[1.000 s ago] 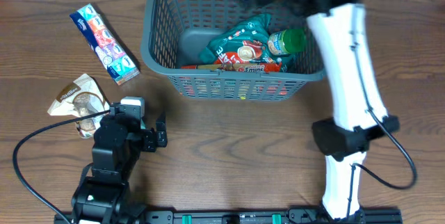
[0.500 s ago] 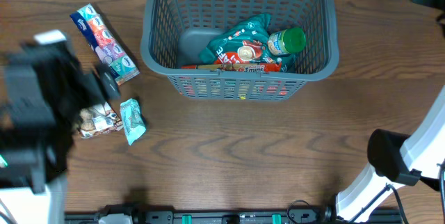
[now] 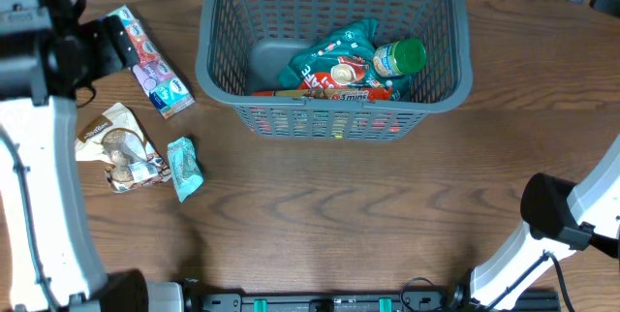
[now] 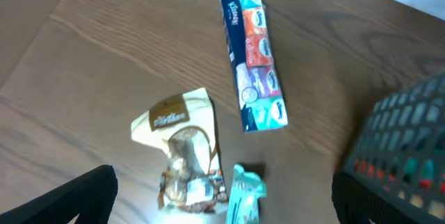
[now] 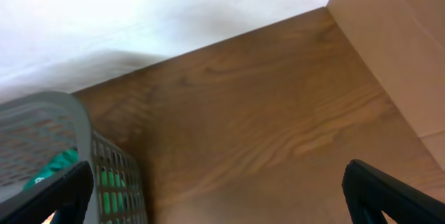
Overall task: Pack container
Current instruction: 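Reach the left gripper to the Kleenex tissue pack and grasp it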
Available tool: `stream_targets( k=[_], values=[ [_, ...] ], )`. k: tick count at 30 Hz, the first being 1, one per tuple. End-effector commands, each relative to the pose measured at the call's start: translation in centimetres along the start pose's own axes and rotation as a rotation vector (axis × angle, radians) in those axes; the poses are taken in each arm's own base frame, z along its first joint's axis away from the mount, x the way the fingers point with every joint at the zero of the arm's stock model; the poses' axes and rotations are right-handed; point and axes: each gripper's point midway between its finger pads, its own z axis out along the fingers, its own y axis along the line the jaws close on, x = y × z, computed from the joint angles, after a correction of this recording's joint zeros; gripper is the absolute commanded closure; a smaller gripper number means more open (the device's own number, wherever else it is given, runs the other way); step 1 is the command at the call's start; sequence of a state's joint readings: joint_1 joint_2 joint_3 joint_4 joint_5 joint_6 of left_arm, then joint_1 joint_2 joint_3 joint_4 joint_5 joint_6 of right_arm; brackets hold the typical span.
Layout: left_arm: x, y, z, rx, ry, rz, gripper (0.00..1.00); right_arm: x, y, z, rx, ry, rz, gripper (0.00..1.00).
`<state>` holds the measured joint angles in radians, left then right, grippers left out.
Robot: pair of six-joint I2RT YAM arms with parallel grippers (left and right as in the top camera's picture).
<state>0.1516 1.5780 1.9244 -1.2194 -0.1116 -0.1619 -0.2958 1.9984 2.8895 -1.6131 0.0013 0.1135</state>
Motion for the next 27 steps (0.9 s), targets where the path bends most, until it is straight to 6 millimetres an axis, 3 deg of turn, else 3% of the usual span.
stream_targets(
  k=[1,5,10,19,27],
  values=[
    [-1.4,-0.5,2.0,0.003,-0.014,-0.027,0.01,0.8,-1.4,1.8,0.045,0.055,-0.005,0.01],
    [-3.9,-1.3,4.8,0.015,-0.069,-0.075,0.01,2.0,-1.7,3.3,0.054,0.12,-0.007,0.01],
    [-5.1,-2.0,10.3,0.005,-0.059,-0.132,0.01,3.1,-1.7,4.7,0.051,0.18,-0.009,0.01],
    [-2.4,-1.3,22.1,-0.052,0.093,-0.196,0.01,3.4,-1.6,5.3,0.051,0.195,-0.012,0.01],
    [-0.2,-1.4,27.2,-0.036,0.166,-0.162,0.01,3.4,-1.2,5.3,0.045,0.196,-0.019,0.01]
  ],
)
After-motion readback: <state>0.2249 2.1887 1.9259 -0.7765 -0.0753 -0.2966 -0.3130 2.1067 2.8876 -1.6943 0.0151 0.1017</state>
